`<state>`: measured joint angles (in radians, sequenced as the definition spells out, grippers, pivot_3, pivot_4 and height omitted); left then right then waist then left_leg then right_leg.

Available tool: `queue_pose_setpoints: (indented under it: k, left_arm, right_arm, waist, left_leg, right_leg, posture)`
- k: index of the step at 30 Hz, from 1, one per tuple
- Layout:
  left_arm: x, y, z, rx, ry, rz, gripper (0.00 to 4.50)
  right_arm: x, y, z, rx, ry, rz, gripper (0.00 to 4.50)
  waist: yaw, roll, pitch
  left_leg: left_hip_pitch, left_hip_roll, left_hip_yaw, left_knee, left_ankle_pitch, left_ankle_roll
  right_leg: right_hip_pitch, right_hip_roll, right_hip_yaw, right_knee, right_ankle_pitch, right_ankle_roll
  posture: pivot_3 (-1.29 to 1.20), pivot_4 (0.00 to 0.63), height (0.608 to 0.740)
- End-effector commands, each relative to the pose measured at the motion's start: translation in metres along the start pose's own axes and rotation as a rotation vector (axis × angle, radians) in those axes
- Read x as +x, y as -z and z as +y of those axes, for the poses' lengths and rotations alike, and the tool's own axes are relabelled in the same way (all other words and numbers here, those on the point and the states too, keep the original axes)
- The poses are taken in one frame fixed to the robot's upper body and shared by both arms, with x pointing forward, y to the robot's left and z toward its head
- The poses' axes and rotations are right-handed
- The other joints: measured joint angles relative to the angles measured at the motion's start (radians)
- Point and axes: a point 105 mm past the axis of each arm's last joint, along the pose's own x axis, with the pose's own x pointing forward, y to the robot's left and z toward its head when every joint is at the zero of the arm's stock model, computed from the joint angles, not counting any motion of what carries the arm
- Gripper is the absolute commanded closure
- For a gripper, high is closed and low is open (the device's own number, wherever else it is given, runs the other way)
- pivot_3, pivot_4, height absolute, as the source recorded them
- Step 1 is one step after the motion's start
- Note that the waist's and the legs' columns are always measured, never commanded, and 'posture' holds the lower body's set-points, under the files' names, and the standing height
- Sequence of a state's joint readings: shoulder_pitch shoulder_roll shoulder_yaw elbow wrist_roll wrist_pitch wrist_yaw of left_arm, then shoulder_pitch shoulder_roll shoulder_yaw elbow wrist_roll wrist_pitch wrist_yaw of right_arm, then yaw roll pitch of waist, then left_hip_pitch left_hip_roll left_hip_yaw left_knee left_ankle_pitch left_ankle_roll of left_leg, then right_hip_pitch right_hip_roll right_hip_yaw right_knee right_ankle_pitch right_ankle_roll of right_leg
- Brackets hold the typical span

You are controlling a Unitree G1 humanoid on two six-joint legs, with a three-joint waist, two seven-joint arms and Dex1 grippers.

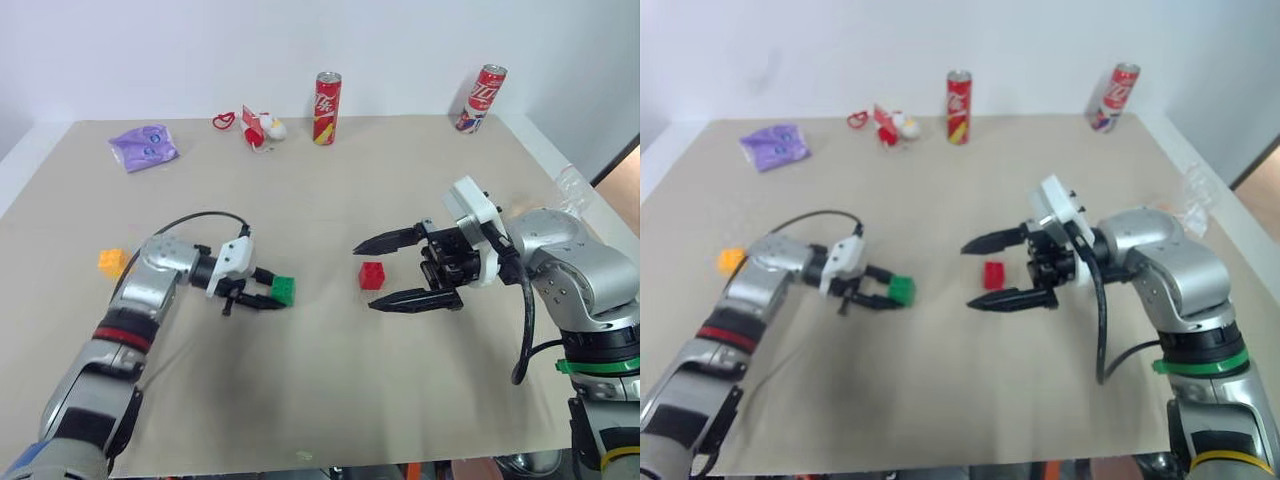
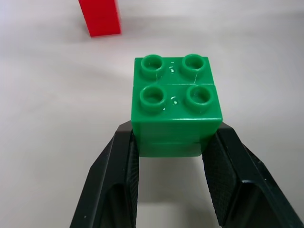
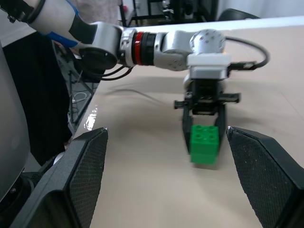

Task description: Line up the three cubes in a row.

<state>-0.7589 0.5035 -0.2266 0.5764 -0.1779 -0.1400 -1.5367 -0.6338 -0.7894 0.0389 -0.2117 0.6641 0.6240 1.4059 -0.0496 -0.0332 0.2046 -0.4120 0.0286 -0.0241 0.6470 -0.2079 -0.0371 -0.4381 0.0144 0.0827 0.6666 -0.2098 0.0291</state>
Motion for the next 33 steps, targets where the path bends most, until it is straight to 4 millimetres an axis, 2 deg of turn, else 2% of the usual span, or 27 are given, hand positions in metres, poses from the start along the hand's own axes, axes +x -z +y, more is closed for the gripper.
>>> queue_pose_setpoints:
  k: [1, 7, 9, 12, 18, 27, 33]
  left_arm:
    - [0.001, -0.004, 0.013, 0.028, -0.004, 0.013, 3.18]
    - [0.008, -0.007, 0.026, 0.03, -0.007, 0.018, 3.18]
    - [0.011, -0.007, 0.028, 0.027, -0.004, 0.017, 3.18]
    - [0.017, -0.01, 0.032, 0.022, -0.005, 0.005, 3.18]
    - [0.026, -0.011, 0.034, 0.024, 0.014, 0.017, 3.18]
    - [0.036, -0.017, 0.052, 0.041, -0.054, 0.049, 3.18]
    - [0.038, -0.016, 0.052, 0.046, -0.05, 0.059, 3.18]
  right_arm:
    - [-0.013, 0.002, 0.002, -0.054, 0.057, 0.049, 0.37]
    - [-0.053, 0.032, -0.016, -0.003, 0.214, 0.16, 0.37]
    - [-0.067, 0.039, -0.022, 0.005, 0.26, 0.186, 0.37]
    - [-0.075, 0.041, -0.027, 0.007, 0.288, 0.195, 0.37]
    - [-0.075, 0.04, -0.032, -0.003, 0.294, 0.19, 0.37]
    - [-0.067, 0.036, -0.034, -0.013, 0.287, 0.173, 0.37]
    - [-0.065, 0.036, -0.034, -0.014, 0.286, 0.17, 0.37]
  waist:
    - [0.001, 0.0, 0.0]
    - [0.001, 0.0, 0.0]
    - [0.001, 0.0, 0.0]
    - [0.001, 0.0, 0.0]
    - [0.0, 0.0, 0.0]
    - [0.001, 0.0, 0.0]
    - [0.001, 0.0, 0.0]
  left_leg:
    - [0.0, 0.0, 0.0, 0.0, 0.0, 0.0]
    - [-0.001, 0.0, 0.0, 0.001, 0.0, 0.0]
    - [-0.001, 0.0, 0.0, 0.002, 0.0, 0.0]
    - [-0.002, -0.001, 0.0, 0.003, 0.0, 0.0]
    - [-0.002, 0.0, 0.0, 0.003, 0.0, 0.0]
    - [-0.004, -0.001, 0.0, 0.006, 0.0, 0.0]
    - [-0.004, -0.001, 0.0, 0.006, 0.0, 0.0]
  right_leg:
    - [0.0, 0.0, 0.0, 0.0, 0.0, 0.0]
    - [0.0, 0.0, 0.001, 0.0, 0.001, 0.001]
    - [0.0, 0.0, 0.001, 0.0, 0.001, 0.001]
    - [0.0, 0.0, 0.001, 0.0, 0.001, 0.002]
    - [0.0, 0.0, 0.001, 0.0, 0.001, 0.002]
    - [-0.001, 0.0, 0.002, 0.0, 0.002, 0.004]
    - [-0.001, 0.0, 0.001, 0.0, 0.002, 0.004]
  posture:
    - [0.0, 0.15, 0.74]
    - [0.0, 0.15, 0.74]
    - [0.0, 0.15, 0.74]
    - [0.0, 0.15, 0.74]
    - [0.0, 0.15, 0.74]
    - [0.0, 0.15, 0.74]
    - [0.0, 0.15, 0.74]
